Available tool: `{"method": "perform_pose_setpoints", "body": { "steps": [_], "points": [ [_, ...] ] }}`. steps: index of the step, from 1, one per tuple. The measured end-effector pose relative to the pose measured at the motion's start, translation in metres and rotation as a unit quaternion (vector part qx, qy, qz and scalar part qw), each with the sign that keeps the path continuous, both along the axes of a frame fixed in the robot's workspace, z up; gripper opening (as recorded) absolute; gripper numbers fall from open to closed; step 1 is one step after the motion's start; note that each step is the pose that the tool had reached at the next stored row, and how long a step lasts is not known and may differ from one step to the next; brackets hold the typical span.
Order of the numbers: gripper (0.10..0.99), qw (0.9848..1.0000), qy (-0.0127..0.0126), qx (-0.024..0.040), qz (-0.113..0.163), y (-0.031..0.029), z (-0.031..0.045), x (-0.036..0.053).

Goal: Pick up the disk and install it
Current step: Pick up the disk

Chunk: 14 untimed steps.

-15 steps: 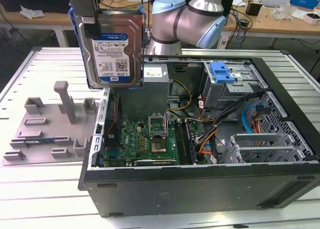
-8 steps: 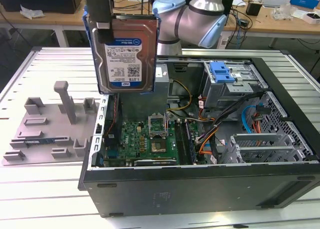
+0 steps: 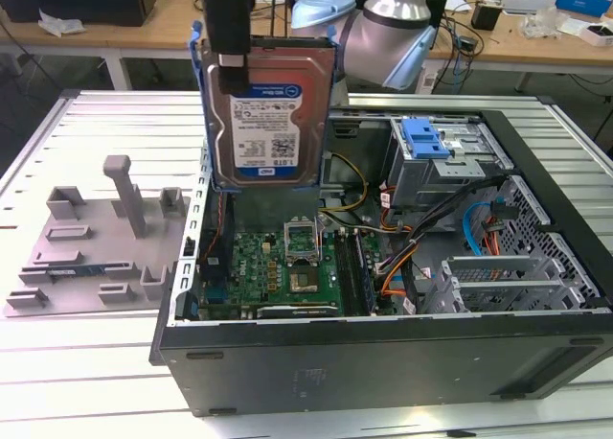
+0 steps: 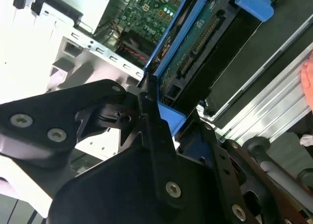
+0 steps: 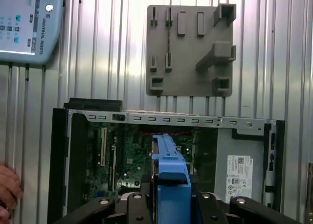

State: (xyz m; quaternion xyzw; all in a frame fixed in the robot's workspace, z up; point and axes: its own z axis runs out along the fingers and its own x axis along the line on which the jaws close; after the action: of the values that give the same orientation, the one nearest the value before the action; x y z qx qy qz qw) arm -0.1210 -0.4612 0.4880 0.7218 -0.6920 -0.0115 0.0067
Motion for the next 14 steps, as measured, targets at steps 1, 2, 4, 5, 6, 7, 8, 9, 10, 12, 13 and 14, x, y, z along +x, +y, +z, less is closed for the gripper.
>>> {"method": "perform_pose_setpoints", "body": {
  "steps": [1, 2, 4, 5, 6, 7, 8, 9, 10, 12, 13, 14],
  "points": [
    [0.369, 1.0, 0.0, 0.0, 0.0, -0.0018, -0.0001, 0.0029],
    [0.369, 1.0, 0.0, 0.0, 0.0, -0.0032, -0.0002, 0.0049],
    [0.369, 1.0, 0.0, 0.0, -0.002, -0.0083, -0.0006, 0.0086],
    [0.369, 1.0, 0.0, 0.0, -0.004, -0.0101, -0.001, 0.0089],
    [0.369, 1.0, 0.0, 0.0, -0.006, -0.0111, -0.0012, 0.0091],
    [0.369, 1.0, 0.0, 0.0, -0.008, -0.0123, -0.0014, 0.0093],
    [0.369, 1.0, 0.0, 0.0, -0.009, -0.0145, -0.0019, 0.0102],
    [0.369, 1.0, 0.0, 0.0001, -0.01, -0.0167, -0.0025, 0.0122],
    [0.369, 1.0, 0.0, 0.0001, -0.01, -0.0179, -0.0027, 0.0139],
    [0.369, 1.0, 0.0, 0.0002, -0.01, -0.0213, -0.0035, 0.0201],
    [0.369, 0.9999, 0.0, 0.0002, -0.01, -0.0227, -0.0038, 0.0235],
    [0.369, 1.0, 0.0, 0.0002, -0.01, -0.0251, -0.0043, 0.03]
  ]
}}
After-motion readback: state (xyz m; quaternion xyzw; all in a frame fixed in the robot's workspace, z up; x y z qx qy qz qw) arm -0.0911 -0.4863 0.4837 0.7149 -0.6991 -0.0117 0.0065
